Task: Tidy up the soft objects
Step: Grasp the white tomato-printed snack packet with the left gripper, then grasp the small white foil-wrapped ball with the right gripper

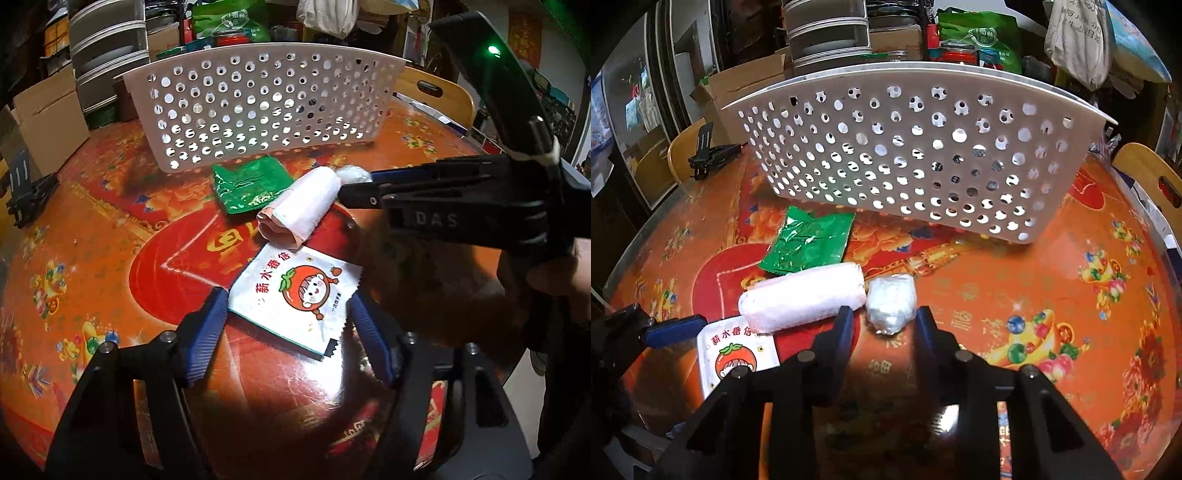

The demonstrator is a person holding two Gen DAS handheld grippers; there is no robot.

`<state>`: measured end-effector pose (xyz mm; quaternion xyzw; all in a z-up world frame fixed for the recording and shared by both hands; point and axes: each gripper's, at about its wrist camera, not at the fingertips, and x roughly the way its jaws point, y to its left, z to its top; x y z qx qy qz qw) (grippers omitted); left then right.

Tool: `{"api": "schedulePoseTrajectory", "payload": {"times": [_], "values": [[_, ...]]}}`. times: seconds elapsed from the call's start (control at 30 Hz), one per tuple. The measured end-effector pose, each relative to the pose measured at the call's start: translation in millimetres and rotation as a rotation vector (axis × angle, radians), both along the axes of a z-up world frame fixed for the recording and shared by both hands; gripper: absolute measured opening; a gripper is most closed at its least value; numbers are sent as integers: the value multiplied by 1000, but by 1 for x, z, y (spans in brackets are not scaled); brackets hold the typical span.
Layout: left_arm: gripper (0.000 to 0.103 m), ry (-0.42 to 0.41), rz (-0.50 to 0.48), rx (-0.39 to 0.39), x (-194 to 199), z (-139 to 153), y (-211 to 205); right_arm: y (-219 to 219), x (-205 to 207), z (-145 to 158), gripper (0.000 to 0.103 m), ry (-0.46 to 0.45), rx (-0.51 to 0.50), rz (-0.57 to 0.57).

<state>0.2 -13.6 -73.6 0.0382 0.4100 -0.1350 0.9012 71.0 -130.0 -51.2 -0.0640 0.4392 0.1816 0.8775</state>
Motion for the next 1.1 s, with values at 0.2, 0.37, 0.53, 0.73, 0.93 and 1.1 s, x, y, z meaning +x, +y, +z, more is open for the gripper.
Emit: {"api": "schedulePoseTrajectory", "payload": {"times": [0.2, 0.37, 0.53, 0.73, 0.93, 1.1], "values": [[59, -8, -12, -6, 0, 0, 1, 3, 3, 0, 34, -2, -19, 11], [45, -17, -17, -18, -1, 1, 2, 2, 4, -1, 25, -9, -17, 13], [38, -29, -18, -25, -2, 1, 2, -6, 3, 0, 24, -7, 12, 1], [3, -34, -64, -44, -8, 1, -3, -16, -5, 5, 24, -22, 30, -14], [1, -37, -70, -88, -12, 0, 0, -21, -15, 9, 24, -20, 55, -19], [0, -59, -66, -122, -14, 4, 9, -23, -22, 13, 24, -29, 59, -22]]}}
